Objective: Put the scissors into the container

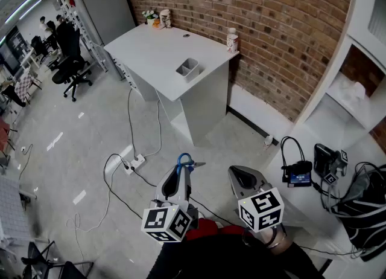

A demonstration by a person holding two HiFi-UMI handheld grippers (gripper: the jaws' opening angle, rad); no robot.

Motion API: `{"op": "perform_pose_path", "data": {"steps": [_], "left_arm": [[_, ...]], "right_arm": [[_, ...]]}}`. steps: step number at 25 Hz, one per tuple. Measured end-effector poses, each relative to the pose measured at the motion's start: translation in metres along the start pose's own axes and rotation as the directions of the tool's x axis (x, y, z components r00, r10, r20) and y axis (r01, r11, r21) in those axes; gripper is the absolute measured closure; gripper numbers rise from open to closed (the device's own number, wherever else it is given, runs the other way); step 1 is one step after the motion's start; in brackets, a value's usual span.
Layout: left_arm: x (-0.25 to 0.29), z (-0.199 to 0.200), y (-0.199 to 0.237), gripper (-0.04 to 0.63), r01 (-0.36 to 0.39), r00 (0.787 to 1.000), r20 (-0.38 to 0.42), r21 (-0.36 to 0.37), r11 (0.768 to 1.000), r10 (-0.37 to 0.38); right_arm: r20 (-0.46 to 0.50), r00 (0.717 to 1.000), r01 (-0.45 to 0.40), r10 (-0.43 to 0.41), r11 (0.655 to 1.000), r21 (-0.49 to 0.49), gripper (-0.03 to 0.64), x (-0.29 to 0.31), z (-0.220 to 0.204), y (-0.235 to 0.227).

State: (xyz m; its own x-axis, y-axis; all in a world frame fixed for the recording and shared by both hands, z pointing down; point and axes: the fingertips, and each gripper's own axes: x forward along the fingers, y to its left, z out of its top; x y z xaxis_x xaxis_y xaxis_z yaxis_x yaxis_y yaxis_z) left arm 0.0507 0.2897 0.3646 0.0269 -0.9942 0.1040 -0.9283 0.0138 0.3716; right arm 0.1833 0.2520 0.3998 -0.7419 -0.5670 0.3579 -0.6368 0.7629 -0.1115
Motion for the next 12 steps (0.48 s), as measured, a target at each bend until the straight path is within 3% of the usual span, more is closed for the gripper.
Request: {"op": "perform_pose_path", "data": {"steps": [12], "left_arm": [[0.02,0.004,0.032,0.551,-0.005,0.999,-0.04,0.014,1.0,0.005]], "right_arm": [[-0.025,1.0,0.014,-0.013,0.999,0.04,0.609,0.036,0.001,-0.004]]}}
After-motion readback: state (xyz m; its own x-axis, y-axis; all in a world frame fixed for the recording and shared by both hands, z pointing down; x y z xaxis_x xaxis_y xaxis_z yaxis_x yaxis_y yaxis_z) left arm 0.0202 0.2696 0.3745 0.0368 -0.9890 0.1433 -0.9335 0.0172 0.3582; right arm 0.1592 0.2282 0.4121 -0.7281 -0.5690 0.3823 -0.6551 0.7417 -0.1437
